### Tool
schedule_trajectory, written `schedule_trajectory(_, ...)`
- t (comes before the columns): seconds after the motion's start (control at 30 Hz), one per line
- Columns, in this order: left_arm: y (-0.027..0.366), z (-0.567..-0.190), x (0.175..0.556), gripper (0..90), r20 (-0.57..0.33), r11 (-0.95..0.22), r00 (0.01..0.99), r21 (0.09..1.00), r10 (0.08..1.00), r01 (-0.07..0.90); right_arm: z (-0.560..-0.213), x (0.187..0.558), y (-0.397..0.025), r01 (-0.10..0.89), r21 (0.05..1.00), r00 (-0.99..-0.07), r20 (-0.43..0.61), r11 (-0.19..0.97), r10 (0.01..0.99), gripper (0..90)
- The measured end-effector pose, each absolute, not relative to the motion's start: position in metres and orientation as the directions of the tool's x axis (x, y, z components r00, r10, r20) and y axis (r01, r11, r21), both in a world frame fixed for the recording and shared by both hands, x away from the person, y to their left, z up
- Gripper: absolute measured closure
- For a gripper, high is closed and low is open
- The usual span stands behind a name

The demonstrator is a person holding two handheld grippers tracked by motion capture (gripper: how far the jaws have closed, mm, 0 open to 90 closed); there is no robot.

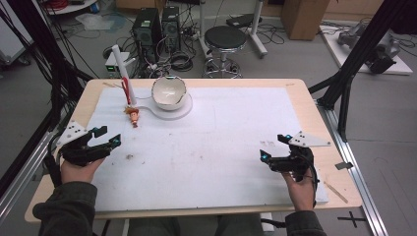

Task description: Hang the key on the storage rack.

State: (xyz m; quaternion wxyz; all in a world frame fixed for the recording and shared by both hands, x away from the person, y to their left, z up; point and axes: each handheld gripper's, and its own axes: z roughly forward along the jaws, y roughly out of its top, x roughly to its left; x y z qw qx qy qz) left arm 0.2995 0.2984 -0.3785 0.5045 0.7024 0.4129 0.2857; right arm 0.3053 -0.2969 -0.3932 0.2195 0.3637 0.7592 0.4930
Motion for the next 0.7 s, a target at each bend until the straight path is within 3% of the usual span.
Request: schedule_trajectory(0.7, 0.303, -0.386, 0.282, 35.7, -0.022, -0.122, 0.474, 0.955, 0.88, 0.27, -0.396, 0.303, -0.3, 0.332, 0.909, -0.635, 0.017, 0.253, 0.773, 8.8)
